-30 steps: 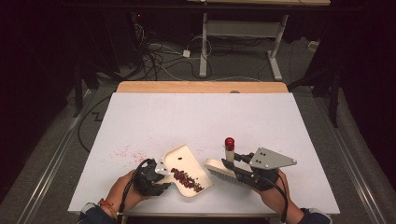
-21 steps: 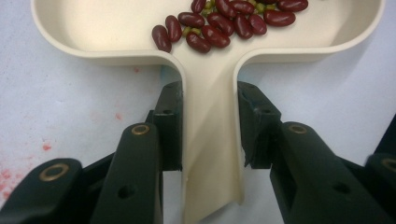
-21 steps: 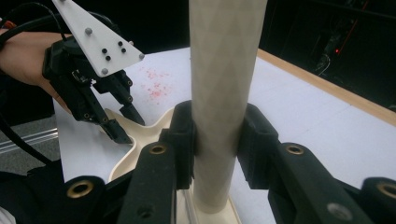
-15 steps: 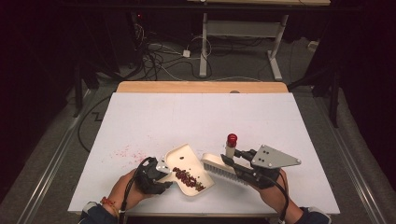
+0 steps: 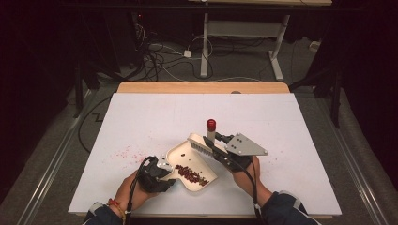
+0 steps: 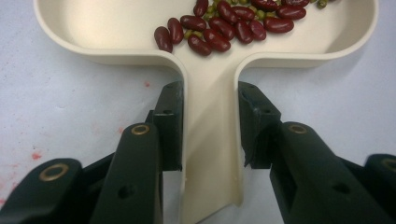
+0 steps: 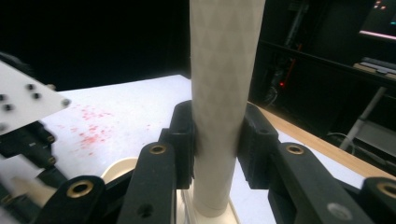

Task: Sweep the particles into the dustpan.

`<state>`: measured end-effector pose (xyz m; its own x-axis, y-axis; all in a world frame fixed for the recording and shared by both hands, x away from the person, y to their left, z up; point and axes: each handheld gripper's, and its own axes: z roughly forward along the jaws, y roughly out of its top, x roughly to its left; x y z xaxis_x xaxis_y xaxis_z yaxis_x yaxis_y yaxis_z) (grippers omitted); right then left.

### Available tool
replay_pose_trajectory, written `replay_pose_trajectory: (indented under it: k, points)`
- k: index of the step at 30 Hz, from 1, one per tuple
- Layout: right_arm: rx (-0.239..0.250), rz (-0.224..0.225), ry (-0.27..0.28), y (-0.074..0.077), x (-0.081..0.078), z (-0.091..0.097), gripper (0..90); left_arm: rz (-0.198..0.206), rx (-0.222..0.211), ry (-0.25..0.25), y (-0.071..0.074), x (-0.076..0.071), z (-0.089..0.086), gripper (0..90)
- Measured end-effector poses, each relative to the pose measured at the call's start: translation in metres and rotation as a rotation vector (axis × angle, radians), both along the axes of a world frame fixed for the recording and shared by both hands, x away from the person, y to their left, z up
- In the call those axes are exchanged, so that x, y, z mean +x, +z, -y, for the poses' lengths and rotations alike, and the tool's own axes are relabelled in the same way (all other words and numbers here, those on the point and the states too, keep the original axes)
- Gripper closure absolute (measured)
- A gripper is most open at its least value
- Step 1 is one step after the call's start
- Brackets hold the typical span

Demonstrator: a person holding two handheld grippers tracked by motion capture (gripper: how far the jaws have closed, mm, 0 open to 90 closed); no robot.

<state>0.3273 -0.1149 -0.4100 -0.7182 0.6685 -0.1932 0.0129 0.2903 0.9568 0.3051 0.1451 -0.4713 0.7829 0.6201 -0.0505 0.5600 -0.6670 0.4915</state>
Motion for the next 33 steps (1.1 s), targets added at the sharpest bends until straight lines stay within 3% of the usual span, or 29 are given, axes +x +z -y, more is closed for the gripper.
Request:
replay_pose_trajectory:
  k: [3, 8, 17, 23, 33]
  points:
    - [-0.018, -0.020, 0.002, -0.006, 0.006, -0.013, 70.5, 0.004, -0.008, 0.012, 0.000, 0.000, 0.001, 63.1]
    - [-0.049, -0.014, 0.038, -0.010, 0.003, -0.033, 70.5, 0.009, -0.031, 0.027, 0.002, 0.002, 0.002, 63.2]
    - [-0.030, -0.054, 0.094, -0.009, -0.019, -0.052, 70.4, 0.036, -0.024, 0.068, 0.000, 0.007, 0.001, 61.9]
    - [0.003, -0.093, 0.093, -0.007, -0.020, -0.052, 70.4, 0.049, -0.022, 0.093, -0.001, 0.011, -0.003, 62.9]
    - [0.076, -0.096, 0.086, 0.008, -0.013, -0.037, 70.4, 0.060, -0.034, 0.121, 0.000, 0.014, -0.013, 63.1]
